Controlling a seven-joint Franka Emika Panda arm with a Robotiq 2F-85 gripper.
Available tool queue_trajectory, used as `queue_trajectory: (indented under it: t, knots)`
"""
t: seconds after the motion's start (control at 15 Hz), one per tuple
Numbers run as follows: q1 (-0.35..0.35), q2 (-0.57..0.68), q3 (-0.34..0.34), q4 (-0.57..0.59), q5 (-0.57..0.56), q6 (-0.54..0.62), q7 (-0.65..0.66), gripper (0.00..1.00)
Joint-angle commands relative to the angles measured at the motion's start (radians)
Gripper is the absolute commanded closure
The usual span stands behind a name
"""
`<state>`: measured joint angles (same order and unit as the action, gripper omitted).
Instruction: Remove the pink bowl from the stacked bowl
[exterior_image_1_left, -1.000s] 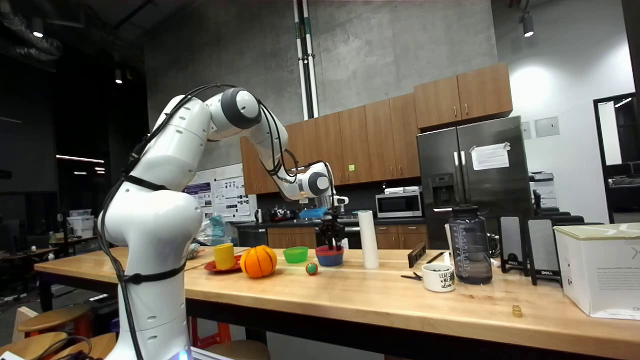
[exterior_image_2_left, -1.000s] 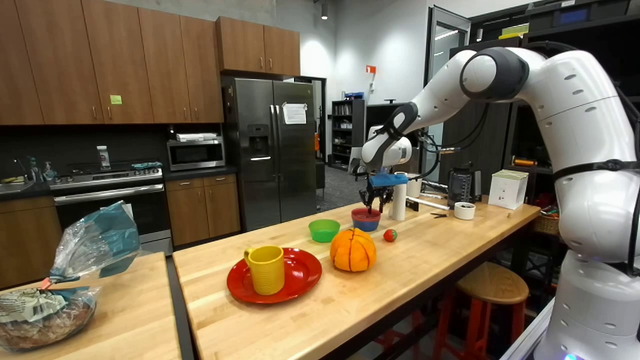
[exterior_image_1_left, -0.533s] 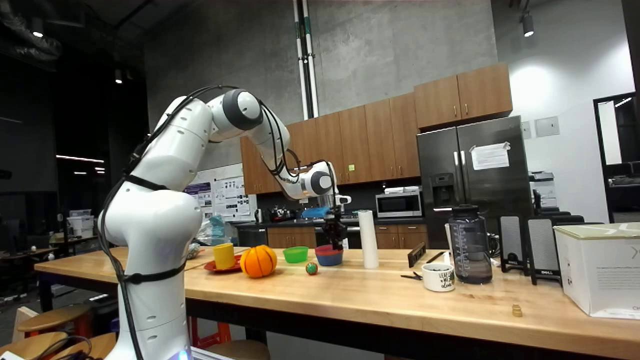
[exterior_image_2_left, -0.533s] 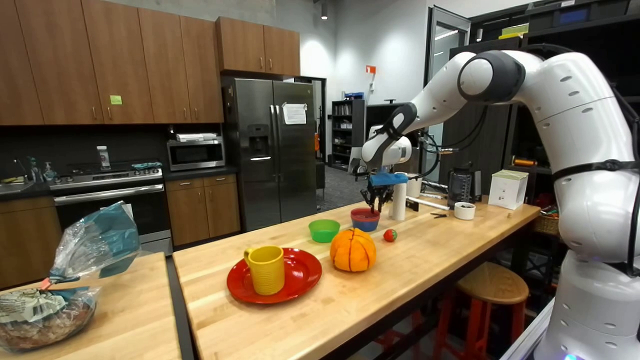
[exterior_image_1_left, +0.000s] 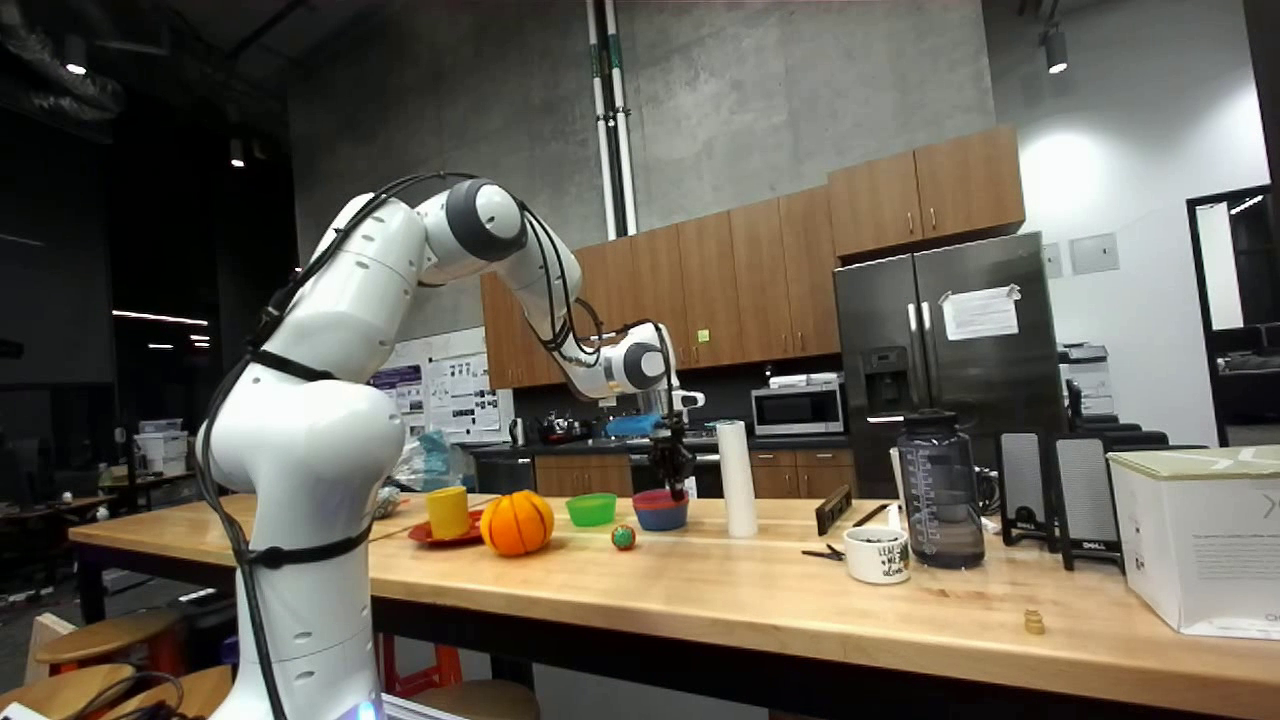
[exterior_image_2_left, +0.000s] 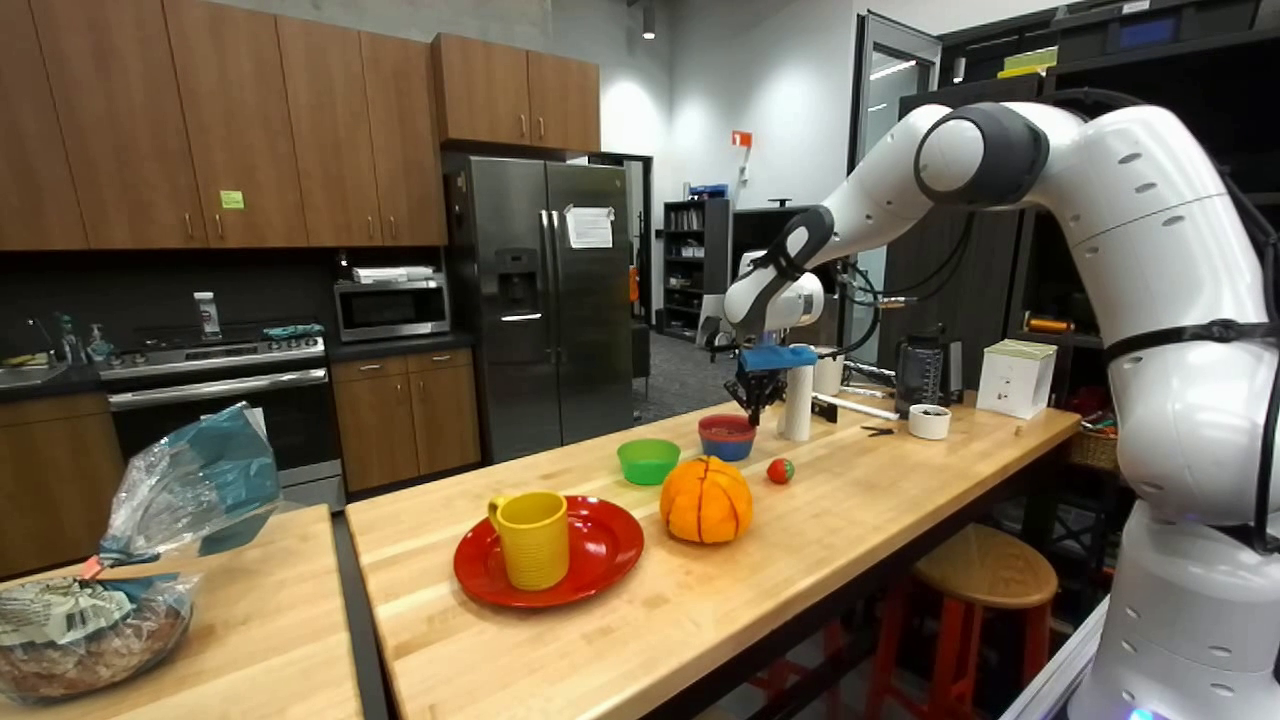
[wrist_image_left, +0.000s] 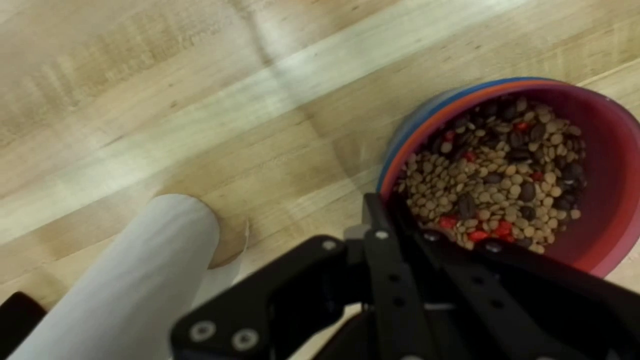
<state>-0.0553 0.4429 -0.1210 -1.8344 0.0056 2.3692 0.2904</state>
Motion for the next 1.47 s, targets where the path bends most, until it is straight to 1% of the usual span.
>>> queue_trajectory:
  t: [0.0, 0.47, 1.0, 1.33, 1.4]
  knots:
    - [-0.004, -0.004, 0.000, 0.016, 0.019, -0.030, 0.001, 0.99]
    - [-0.007, -0.031, 0.006, 0.002, 0.025, -0.039, -0.015, 0.99]
    - [-0.011, -0.062, 0.023, -0.005, 0.058, -0.059, -0.050, 0.99]
    - [0.008, -0.059, 0.000, -0.006, 0.017, -0.048, -0.009, 0.99]
    - [0.026, -0.055, -0.022, -0.009, -0.025, -0.028, 0.036, 0.99]
